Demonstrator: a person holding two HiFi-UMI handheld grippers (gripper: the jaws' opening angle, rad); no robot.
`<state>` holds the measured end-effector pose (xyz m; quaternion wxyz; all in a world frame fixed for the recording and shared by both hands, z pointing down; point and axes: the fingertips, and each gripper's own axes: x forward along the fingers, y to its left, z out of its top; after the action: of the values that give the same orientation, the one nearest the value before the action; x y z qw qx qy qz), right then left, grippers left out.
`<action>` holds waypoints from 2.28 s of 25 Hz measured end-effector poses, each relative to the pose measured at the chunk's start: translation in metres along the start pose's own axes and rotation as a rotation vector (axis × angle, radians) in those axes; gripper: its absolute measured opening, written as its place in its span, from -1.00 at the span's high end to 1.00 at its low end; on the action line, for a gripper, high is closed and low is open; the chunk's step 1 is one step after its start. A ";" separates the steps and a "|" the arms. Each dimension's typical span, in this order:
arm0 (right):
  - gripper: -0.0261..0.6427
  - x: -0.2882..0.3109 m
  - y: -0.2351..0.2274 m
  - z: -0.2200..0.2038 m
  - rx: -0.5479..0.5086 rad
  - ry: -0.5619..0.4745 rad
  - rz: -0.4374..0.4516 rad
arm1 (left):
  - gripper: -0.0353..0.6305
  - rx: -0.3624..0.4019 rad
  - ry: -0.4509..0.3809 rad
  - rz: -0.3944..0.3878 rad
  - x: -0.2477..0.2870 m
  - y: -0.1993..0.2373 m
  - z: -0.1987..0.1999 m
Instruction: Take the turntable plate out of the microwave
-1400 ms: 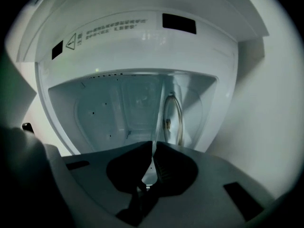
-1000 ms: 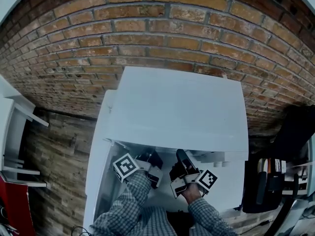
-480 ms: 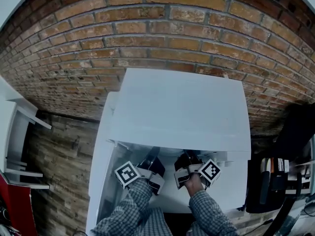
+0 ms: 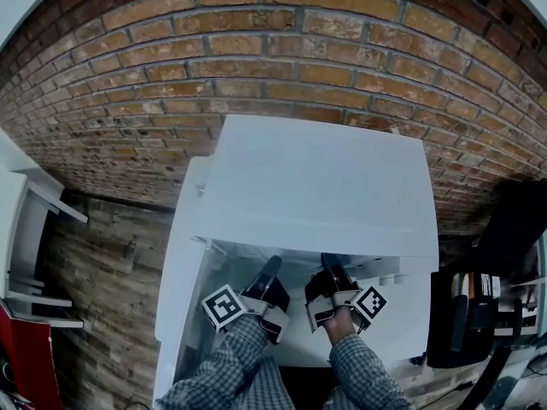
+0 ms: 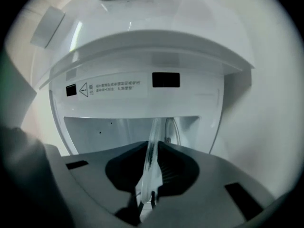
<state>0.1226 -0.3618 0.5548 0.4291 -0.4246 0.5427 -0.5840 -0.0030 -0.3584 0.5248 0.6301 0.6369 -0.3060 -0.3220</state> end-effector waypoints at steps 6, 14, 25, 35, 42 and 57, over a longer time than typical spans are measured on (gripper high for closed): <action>0.76 -0.013 0.005 -0.009 -0.009 -0.023 0.016 | 0.74 -0.015 -0.004 -0.022 -0.014 -0.006 -0.003; 0.76 -0.040 0.011 -0.022 -0.035 -0.026 0.043 | 0.74 -0.027 0.019 -0.025 -0.042 -0.005 -0.018; 0.76 -0.094 0.032 -0.048 -0.098 -0.019 0.050 | 0.74 -0.012 0.018 -0.070 -0.093 -0.027 -0.047; 0.76 -0.164 0.046 -0.065 -0.088 -0.020 0.068 | 0.74 0.003 0.026 -0.112 -0.146 -0.049 -0.092; 0.76 -0.218 0.060 -0.072 -0.091 -0.019 0.095 | 0.74 0.002 0.021 -0.146 -0.184 -0.064 -0.131; 0.74 -0.326 0.099 -0.109 -0.125 0.022 0.162 | 0.73 -0.004 -0.010 -0.193 -0.281 -0.109 -0.199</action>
<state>0.1103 -0.0229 0.4406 0.4417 -0.3990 0.6152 -0.5169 -0.0159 -0.0125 0.4225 0.5959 0.6605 -0.2457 -0.3851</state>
